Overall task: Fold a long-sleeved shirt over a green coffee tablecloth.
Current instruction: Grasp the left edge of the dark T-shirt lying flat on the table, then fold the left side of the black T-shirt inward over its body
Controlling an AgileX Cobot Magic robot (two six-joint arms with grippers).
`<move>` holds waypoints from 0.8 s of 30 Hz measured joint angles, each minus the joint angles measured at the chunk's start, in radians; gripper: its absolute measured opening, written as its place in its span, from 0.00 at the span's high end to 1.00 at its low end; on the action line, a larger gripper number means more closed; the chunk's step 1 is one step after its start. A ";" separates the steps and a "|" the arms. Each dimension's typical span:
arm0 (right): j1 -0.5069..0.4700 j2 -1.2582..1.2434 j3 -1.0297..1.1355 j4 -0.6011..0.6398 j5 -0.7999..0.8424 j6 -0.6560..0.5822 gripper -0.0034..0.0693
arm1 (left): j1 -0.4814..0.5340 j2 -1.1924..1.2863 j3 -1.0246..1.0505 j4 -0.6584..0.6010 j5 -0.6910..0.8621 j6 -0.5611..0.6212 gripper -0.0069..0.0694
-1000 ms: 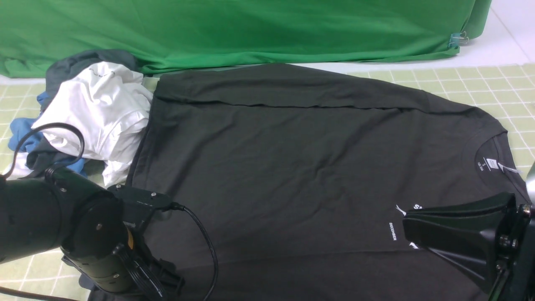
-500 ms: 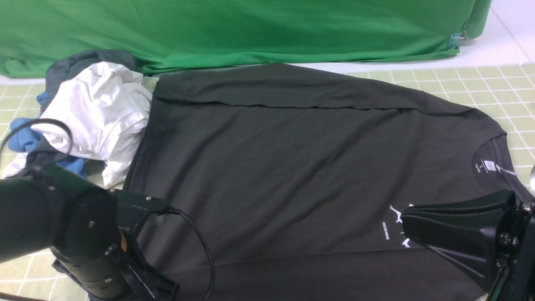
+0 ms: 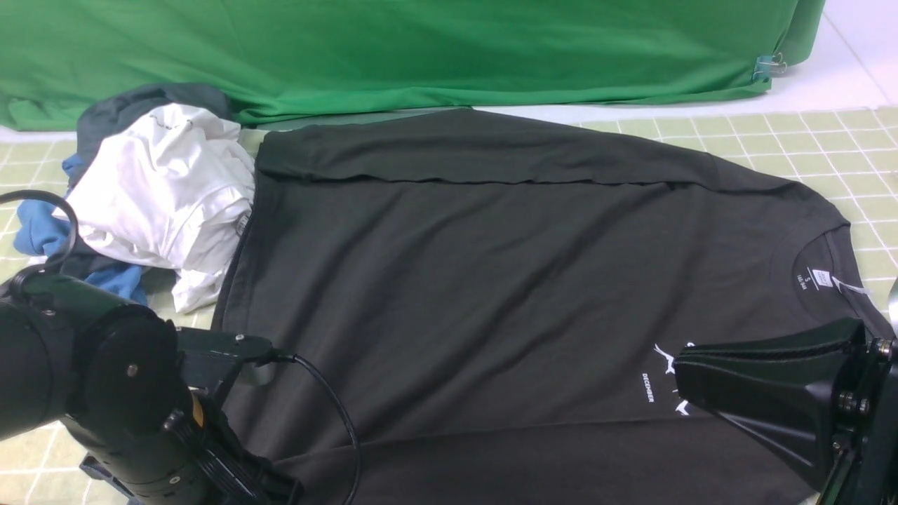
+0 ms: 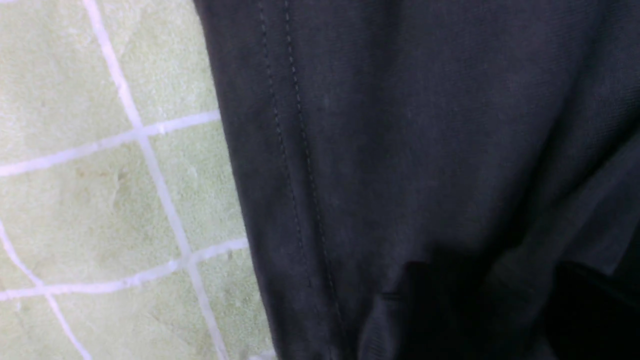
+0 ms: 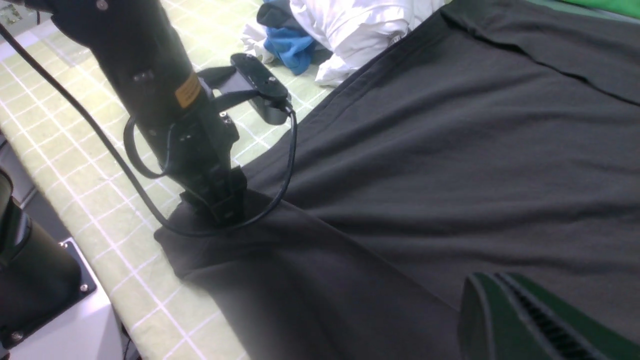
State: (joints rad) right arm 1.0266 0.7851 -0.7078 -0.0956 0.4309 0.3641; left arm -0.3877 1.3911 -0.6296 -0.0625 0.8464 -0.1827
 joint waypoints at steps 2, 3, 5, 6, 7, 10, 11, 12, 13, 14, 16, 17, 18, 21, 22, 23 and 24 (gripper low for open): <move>0.000 0.000 0.000 0.000 0.000 0.000 0.94 | 0.000 0.002 0.000 -0.001 -0.005 0.000 0.32; 0.000 0.000 0.000 0.000 0.000 0.000 0.94 | 0.000 0.002 0.000 -0.005 -0.016 0.000 0.24; 0.000 0.000 0.000 0.000 0.000 0.000 0.94 | 0.000 0.002 0.000 -0.017 -0.037 0.000 0.18; 0.000 0.000 0.000 0.000 0.000 0.000 0.94 | 0.000 0.002 0.000 -0.026 -0.056 0.003 0.17; 0.000 0.000 0.000 0.000 0.000 0.000 0.94 | 0.000 0.002 0.000 -0.028 -0.059 0.004 0.17; 0.000 0.000 0.000 0.000 0.000 0.000 0.94 | 0.000 0.002 0.000 -0.042 -0.084 0.025 0.19; 0.000 0.000 0.000 0.000 0.000 0.000 0.94 | 0.000 0.002 0.001 -0.042 -0.087 0.035 0.21; 0.000 0.000 0.000 0.000 0.000 -0.001 0.94 | 0.000 0.002 0.001 -0.042 -0.090 0.046 0.25; 0.000 0.000 0.000 0.000 0.000 -0.001 0.94 | 0.000 0.002 0.001 -0.042 -0.090 0.048 0.26; 0.000 0.000 0.000 0.000 0.000 -0.001 0.94 | 0.000 0.002 0.001 -0.042 -0.091 0.059 0.33; 0.000 0.000 0.000 0.000 0.000 -0.001 0.93 | 0.000 0.002 0.001 -0.042 -0.091 0.066 0.41; 0.000 0.000 0.000 0.000 0.000 -0.001 0.93 | 0.000 0.002 0.001 -0.042 -0.091 0.085 0.50; 0.000 0.000 0.000 0.000 0.000 -0.001 0.93 | 0.000 0.002 0.001 -0.042 -0.091 0.092 0.52; 0.000 0.000 0.000 0.000 0.000 -0.001 0.93 | 0.000 0.002 0.001 -0.042 -0.082 0.125 0.77; 0.000 0.000 0.000 0.000 0.000 -0.001 0.93 | 0.000 0.002 0.001 -0.042 -0.068 0.137 0.83; 0.000 0.000 0.000 0.000 0.000 -0.001 0.93 | 0.000 0.002 0.001 -0.042 -0.065 0.138 0.83; 0.000 0.000 0.000 0.000 0.000 -0.001 0.93 | 0.000 0.002 -0.009 -0.042 -0.031 0.141 0.85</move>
State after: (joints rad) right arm 1.0266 0.7851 -0.7078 -0.0956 0.4309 0.3634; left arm -0.3877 1.3933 -0.6384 -0.1049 0.8158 -0.0415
